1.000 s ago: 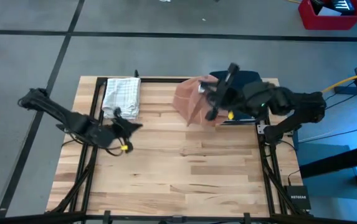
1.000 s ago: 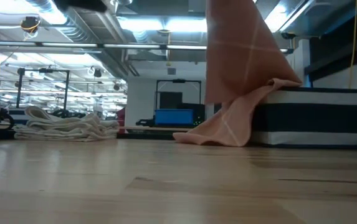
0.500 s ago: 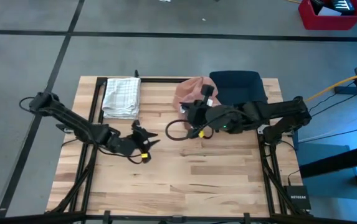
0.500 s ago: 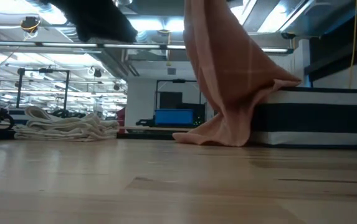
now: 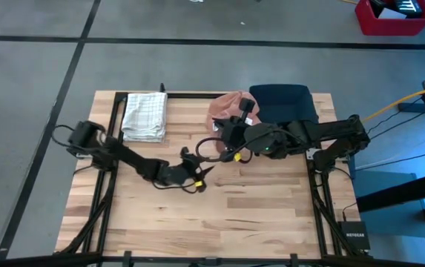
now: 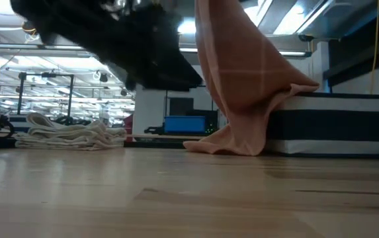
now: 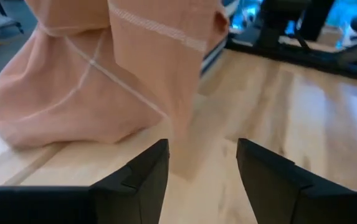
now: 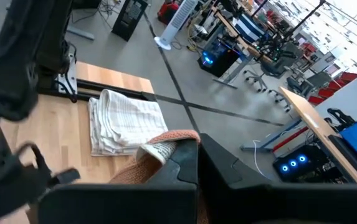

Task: Fold towel
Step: Fold the brown towel on the table

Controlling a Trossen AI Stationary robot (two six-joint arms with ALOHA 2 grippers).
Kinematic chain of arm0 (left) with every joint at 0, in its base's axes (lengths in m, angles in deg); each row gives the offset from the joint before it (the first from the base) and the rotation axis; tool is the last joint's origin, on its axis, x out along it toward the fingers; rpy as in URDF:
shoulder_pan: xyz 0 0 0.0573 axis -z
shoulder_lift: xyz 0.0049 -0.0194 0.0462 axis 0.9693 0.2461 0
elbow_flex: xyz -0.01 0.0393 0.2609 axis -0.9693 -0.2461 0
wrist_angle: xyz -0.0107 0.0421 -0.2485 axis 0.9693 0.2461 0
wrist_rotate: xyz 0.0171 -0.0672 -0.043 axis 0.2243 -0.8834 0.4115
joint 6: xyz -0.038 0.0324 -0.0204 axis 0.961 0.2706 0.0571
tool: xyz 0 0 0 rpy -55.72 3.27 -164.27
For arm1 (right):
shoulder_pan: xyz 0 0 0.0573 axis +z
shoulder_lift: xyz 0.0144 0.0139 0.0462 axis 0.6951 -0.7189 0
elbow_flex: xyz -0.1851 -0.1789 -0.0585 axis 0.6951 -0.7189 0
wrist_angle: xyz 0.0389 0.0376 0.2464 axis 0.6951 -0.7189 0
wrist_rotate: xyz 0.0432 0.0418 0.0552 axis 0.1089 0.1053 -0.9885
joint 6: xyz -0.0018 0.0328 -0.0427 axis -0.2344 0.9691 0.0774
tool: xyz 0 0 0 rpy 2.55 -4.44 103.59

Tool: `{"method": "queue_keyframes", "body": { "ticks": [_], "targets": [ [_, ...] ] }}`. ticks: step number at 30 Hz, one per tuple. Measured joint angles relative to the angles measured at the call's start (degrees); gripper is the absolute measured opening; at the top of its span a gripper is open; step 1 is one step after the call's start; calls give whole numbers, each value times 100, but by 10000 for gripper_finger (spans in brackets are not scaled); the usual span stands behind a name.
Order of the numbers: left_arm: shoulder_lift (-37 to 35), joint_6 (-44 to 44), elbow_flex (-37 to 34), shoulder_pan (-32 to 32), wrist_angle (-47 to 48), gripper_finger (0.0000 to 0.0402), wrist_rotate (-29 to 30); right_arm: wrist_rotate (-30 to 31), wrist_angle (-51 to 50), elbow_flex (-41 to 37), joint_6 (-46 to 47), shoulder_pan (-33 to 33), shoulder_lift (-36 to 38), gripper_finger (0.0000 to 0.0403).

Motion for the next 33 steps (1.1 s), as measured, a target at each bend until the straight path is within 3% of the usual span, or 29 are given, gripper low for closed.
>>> {"method": "queue_keyframes", "body": {
  "ticks": [7,11,22,25,30,33],
  "targets": [
    [1123,-574,153,-598,-1566,175,-379,-3,13,0,-23,0,0,5],
    [1567,-819,591,-856,-1669,175,-949,-1,14,0,-125,0,2,5],
    [2107,-859,1269,-1363,-1637,172,-708,0,16,0,-139,0,4,5],
    [2107,-1073,1352,-1425,-1634,142,-737,-1,20,0,-140,0,4,5],
    [2093,-1520,1397,-1423,-1529,19,-743,47,20,0,-140,0,7,5],
    [1893,-1594,1395,-1284,-945,12,-746,47,17,0,-118,14,27,5]
  ]
}}
